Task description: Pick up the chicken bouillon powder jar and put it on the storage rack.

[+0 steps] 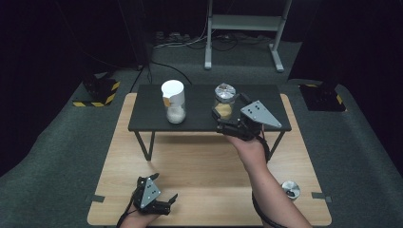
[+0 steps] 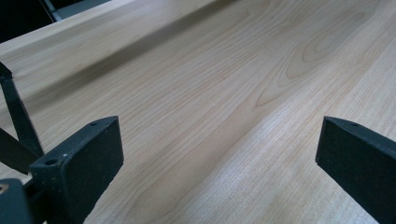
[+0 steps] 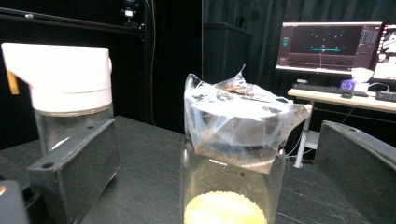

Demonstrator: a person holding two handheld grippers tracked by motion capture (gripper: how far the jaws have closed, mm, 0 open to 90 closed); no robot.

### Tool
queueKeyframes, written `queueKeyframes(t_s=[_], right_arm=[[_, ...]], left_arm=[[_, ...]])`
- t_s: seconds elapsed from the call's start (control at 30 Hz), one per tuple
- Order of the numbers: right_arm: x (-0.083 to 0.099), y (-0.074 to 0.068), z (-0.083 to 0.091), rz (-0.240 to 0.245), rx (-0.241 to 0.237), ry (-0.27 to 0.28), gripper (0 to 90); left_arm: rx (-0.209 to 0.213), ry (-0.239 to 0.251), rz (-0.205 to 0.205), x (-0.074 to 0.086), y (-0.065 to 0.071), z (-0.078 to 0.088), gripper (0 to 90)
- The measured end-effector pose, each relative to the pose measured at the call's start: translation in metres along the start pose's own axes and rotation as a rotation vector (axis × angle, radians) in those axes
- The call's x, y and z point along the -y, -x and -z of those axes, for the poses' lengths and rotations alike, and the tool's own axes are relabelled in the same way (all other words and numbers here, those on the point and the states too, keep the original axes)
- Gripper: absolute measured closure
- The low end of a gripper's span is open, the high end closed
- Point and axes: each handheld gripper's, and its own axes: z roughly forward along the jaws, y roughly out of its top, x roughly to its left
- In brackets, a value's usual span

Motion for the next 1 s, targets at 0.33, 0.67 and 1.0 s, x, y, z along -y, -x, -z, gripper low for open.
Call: queueKeyframes(t_s=[0.33,0.67,1.0], right_arm=[[0.002,-0.005,0.013,0.009,-0.006,0.006,0.0],[0.008,-0.013,0.026,0.024,-0.016,-0.009,0.0],[0.03,-0.023,0.043,0.057,-0.032,-0.07,0.0]], left_arm=[[-0.001,-0.004,-0.004,0.0,0.0,0.0,1.1],[-0.001,-0.005,-0.008,0.0,0.001,-0.001,1.1],[-0.002,-0.007,-0.011,0.0,0.001,-0.001,1.1]])
